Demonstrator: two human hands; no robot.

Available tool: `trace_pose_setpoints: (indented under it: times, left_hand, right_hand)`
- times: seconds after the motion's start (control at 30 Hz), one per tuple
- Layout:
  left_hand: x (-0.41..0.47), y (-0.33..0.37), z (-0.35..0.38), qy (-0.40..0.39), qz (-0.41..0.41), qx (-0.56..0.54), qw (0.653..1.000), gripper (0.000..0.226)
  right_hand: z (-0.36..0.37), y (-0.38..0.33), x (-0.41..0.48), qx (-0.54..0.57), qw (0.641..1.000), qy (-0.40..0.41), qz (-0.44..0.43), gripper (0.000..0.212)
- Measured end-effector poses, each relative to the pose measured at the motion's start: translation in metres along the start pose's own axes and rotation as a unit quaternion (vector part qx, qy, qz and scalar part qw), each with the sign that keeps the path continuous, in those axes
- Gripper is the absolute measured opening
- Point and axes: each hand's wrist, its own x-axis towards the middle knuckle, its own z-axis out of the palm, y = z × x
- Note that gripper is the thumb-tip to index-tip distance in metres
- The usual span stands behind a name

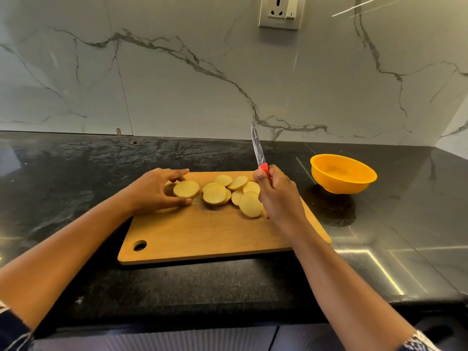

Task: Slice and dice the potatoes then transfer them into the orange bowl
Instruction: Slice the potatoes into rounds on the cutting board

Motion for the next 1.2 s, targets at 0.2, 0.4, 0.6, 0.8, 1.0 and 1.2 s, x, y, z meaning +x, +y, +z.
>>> trace_pose_setpoints:
  times: [0.2,0.4,0.6,0.8,1.0,1.2]
  left_hand:
    - [0.001,0.014,0.001,0.030,-0.002,0.005,1.000,0.067]
    - [0.011,0.045,0.012,0.009,-0.019,0.047,0.999,0.064]
    - [0.029,0.060,0.014,-0.071,-0.050,-0.030,0.996,0.068]
    - [0.046,0.074,0.011,-0.003,-0.034,-0.103,0.994,0.064]
    - [0.112,0.134,0.028,-0.143,0.036,-0.056,0.987,0.076]
    - [0.131,0.129,0.034,-0.107,0.053,-0.048,0.992,0.055]
  right_hand:
    - [-0.006,0.005,0.002,-0.006,0.999,0.044,0.003,0.019]
    - [-0.006,0.007,0.005,-0.017,0.998,0.061,-0.003,0.016]
    - [-0.021,0.026,0.014,-0.025,0.993,0.113,0.003,0.026]
    - [-0.040,0.045,0.025,-0.023,0.989,0.142,0.047,0.024]
    - [-0.038,0.050,0.027,-0.013,0.988,0.147,0.053,0.024]
    - [-0.035,0.051,0.030,-0.010,0.989,0.148,0.028,0.025]
